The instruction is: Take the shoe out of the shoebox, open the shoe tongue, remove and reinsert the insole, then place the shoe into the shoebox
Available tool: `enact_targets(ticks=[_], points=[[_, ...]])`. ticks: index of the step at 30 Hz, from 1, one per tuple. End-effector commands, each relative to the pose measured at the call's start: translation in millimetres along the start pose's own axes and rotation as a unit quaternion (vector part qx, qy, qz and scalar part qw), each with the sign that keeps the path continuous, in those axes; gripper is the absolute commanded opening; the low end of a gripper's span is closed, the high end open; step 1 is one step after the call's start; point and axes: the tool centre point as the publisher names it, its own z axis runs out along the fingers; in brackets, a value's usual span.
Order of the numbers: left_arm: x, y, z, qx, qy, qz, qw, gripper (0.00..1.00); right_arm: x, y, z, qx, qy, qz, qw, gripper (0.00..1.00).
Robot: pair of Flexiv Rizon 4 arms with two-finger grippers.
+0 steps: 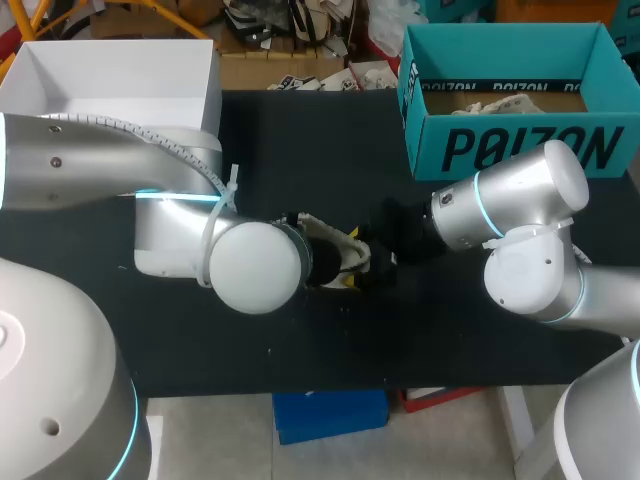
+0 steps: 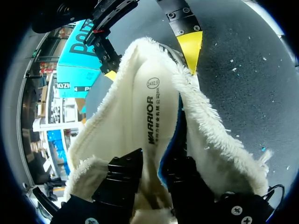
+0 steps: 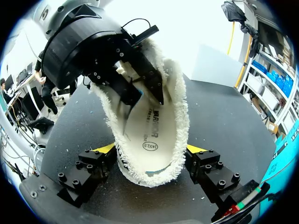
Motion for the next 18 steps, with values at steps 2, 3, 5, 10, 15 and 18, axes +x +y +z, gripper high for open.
enact_targets(ticks=[2,3,5,10,15,18], points=[[5.4,5,38,0.004,-0.014,0.002,1.0,0.0,1.1,-2.8,1,0.002,-0.001,0.001,1.0,0.0],[4.8,4,36,0.005,-0.009,0.002,1.0,0.0,1.1,-2.8,1,0.002,-0.001,0.001,1.0,0.0],[3.2,4,32,0.012,-0.001,-0.002,1.0,0.0,1.1,-2.8,1,0.002,-0.001,0.001,1.0,0.0],[-3.3,4,17,0.035,0.027,-0.019,0.999,0.0,1.1,-2.8,1,0.002,-0.001,0.001,1.0,0.0],[-7.4,4,3,0.067,0.067,-0.035,0.995,0.0,1.1,-2.8,1,0.002,-0.001,0.001,1.0,0.0],[-8.0,3,-7,0.079,0.079,-0.032,0.993,0.0,1.1,-2.8,1,0.002,-0.001,0.001,1.0,0.0]])
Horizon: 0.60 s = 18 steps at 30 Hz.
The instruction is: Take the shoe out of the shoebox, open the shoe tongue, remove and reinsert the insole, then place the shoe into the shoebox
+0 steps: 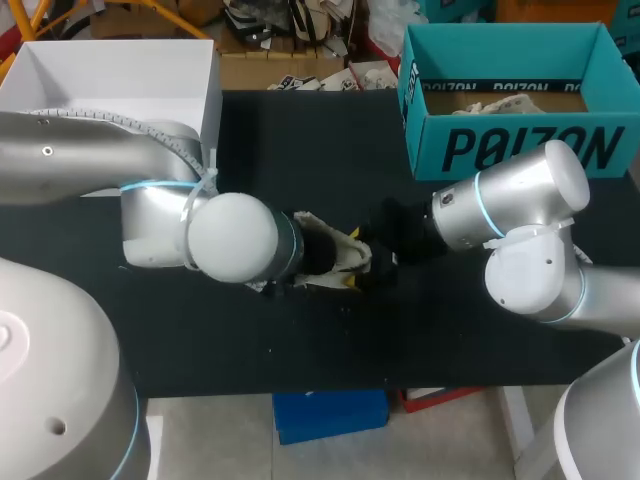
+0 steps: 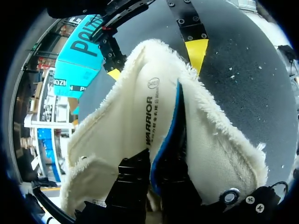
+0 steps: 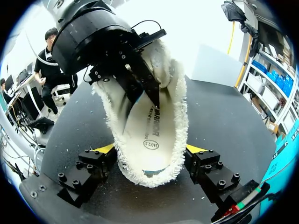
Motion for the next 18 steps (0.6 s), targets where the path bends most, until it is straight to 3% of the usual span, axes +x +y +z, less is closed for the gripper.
enact_targets(ticks=[1,5,18], points=[[-5.7,7,-12,0.034,0.033,0.006,0.999,0.0,1.1,-1.7,2,0.001,0.0,0.0,1.0,0.0],[-4.9,5,-22,0.052,0.06,0.006,0.997,0.0,1.1,-1.7,2,0.001,0.0,0.0,1.0,0.0],[-5.4,5,-42,0.065,0.055,0.0,0.996,0.0,1.1,-1.7,2,0.001,0.0,0.0,1.0,0.0]])
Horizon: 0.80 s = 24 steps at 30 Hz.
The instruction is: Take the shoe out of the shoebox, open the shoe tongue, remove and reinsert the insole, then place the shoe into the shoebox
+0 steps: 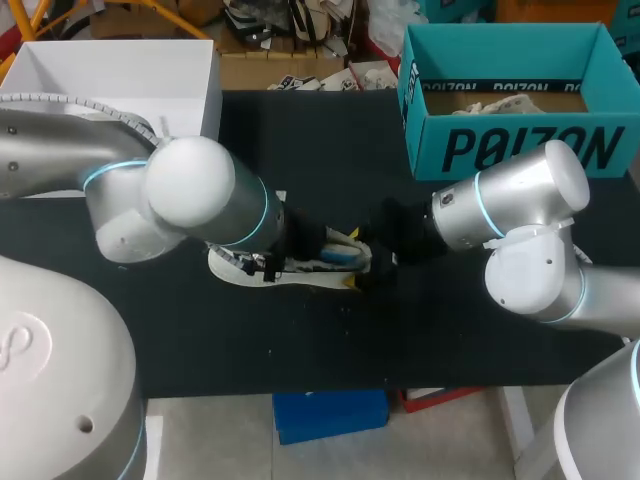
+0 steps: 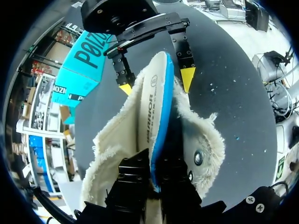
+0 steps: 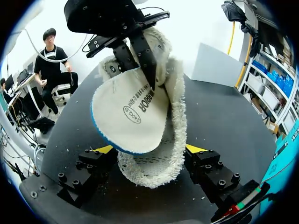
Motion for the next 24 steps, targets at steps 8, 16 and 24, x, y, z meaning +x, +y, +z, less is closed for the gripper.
enact_targets(ticks=[8,16,24], points=[[-1.4,-11,-5,0.027,-0.003,-0.014,1.0,0.0,0.7,-2.0,2,0.001,-0.001,0.001,1.0,0.0],[0.2,-26,14,0.031,-0.006,-0.009,0.999,0.34,0.7,-2.0,2,0.001,-0.001,0.001,1.0,0.0],[0.2,-29,14,0.045,-0.025,-0.014,0.999,0.47,0.7,-2.0,2,0.001,-0.001,0.001,1.0,0.0]])
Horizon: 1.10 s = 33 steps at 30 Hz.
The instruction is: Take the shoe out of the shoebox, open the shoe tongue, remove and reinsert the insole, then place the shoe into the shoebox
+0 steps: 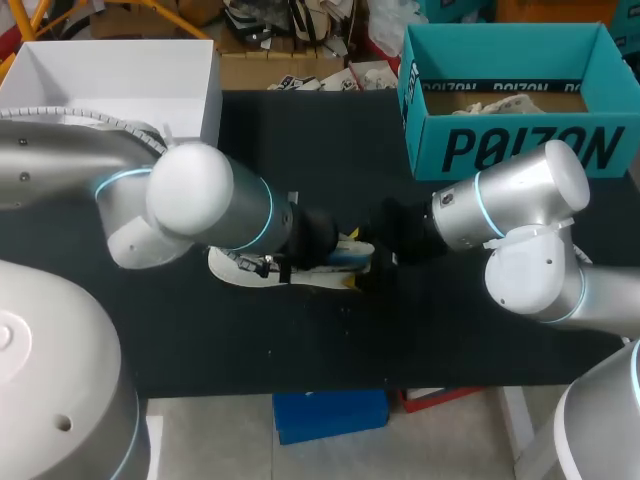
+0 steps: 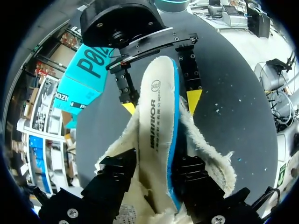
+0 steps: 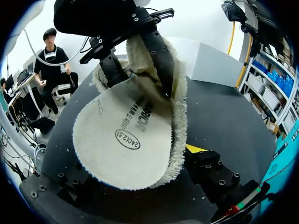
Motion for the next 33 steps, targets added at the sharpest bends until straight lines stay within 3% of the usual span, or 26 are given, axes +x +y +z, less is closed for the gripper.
enact_targets(ticks=[1,13,17,20,27,28,29,33], points=[[4.3,-1,5,0.006,-0.01,-0.002,1.0,0.47,0.7,-1.9,2,0.001,-0.001,0.001,1.0,0.0],[5.5,-21,4,0.038,-0.021,0.003,0.999,0.43,0.7,-1.9,2,0.001,-0.001,0.001,1.0,0.0],[4.9,-29,4,0.048,-0.019,0.008,0.999,0.39,0.7,-1.9,2,0.001,-0.001,0.001,1.0,0.0],[4.2,-34,3,0.055,-0.02,0.01,0.998,0.31,0.7,-1.9,2,0.001,-0.001,0.001,1.0,0.0],[3.4,-45,3,0.063,-0.02,0.016,0.998,0.28,0.7,-1.9,2,0.001,-0.001,0.001,1.0,0.0],[3.5,-46,4,0.064,-0.019,0.016,0.998,0.24,0.7,-1.9,2,0.001,-0.001,0.001,1.0,0.0],[3.5,-47,4,0.064,-0.018,0.016,0.998,0.01,0.7,-1.9,2,0.001,-0.001,0.001,1.0,0.0],[3.8,-47,-6,0.068,-0.017,0.015,0.997,0.0,0.7,-1.9,2,0.001,-0.001,0.001,1.0,0.0]])
